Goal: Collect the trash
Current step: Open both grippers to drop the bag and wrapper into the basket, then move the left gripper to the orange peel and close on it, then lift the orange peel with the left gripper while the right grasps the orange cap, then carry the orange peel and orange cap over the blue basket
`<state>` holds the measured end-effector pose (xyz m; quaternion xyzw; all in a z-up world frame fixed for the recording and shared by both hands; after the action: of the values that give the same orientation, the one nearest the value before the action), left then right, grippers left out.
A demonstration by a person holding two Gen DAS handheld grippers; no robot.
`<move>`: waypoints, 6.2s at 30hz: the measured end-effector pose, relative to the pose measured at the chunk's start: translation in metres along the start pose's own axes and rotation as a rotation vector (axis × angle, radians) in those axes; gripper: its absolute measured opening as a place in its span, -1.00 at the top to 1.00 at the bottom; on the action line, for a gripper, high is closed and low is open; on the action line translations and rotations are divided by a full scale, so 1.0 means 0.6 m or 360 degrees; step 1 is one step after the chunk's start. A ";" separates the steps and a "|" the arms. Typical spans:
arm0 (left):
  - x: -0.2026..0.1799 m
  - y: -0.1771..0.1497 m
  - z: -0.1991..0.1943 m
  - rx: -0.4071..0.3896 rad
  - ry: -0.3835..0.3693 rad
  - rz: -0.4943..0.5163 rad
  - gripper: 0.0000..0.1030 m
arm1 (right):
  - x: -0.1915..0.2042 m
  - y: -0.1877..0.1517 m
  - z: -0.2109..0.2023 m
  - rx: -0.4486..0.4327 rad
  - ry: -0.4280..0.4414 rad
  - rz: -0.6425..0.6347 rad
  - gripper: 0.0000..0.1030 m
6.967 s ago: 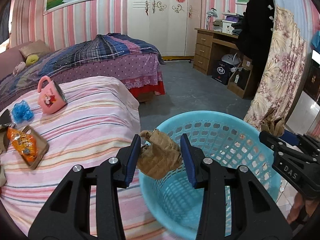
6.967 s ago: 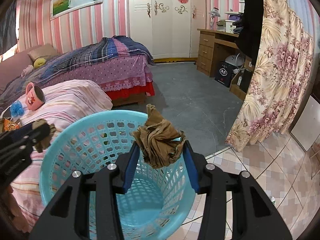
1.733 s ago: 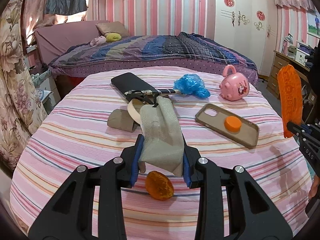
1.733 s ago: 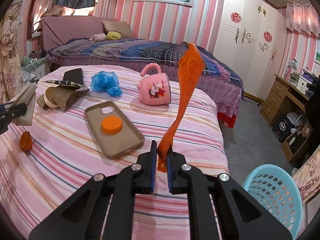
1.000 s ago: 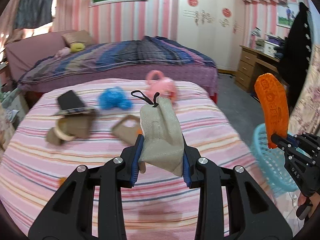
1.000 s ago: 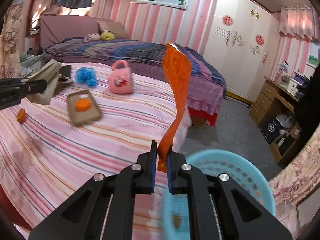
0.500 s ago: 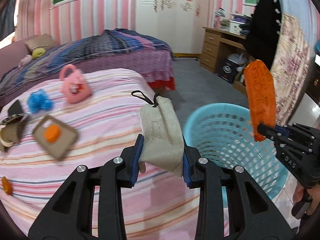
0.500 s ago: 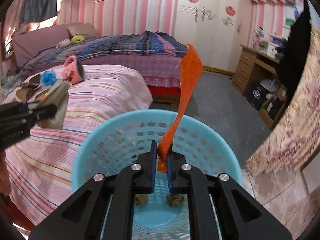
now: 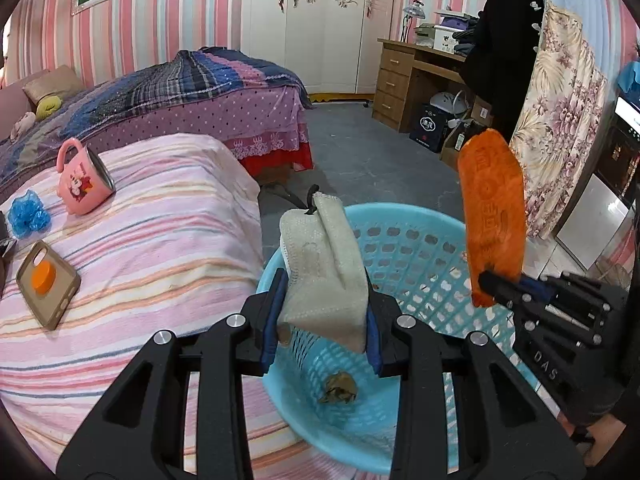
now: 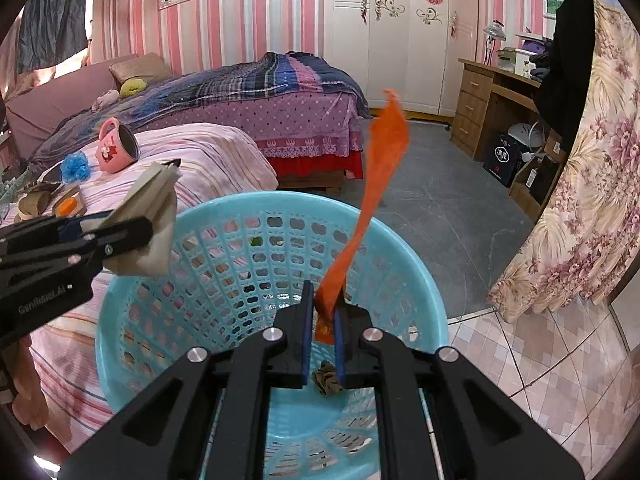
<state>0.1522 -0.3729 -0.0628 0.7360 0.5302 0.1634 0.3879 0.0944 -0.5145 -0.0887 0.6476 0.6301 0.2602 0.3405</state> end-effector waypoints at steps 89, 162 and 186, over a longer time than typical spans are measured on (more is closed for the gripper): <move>0.640 -0.158 -0.215 0.0045 0.0602 -0.0499 -0.34 | 0.429 0.115 0.068 -0.0032 0.0130 -0.0094 -0.91; 0.639 -0.121 -0.219 -0.0055 0.0681 -0.0571 0.40 | 0.526 0.154 0.045 -0.0120 0.0265 -0.0477 0.23; 0.386 -0.070 -0.177 -0.0149 0.0491 -0.0326 0.40 | 0.170 0.080 -0.024 -0.0137 -0.0084 -0.0157 0.23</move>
<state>0.1447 -0.1145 -0.0652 0.6255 0.6474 0.2585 0.3504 0.1212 -0.4106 -0.0517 0.6071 0.6404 0.2527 0.3969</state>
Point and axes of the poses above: each gripper's, at about its wrist camera, not at the fingertips, and z roughly the way its jaws point, x to its left, y to its top, the point moved 4 cm from there along z, roughly the way its jaws point, and after that the axes turned 8 degrees about -z, right-handed, at the moved point
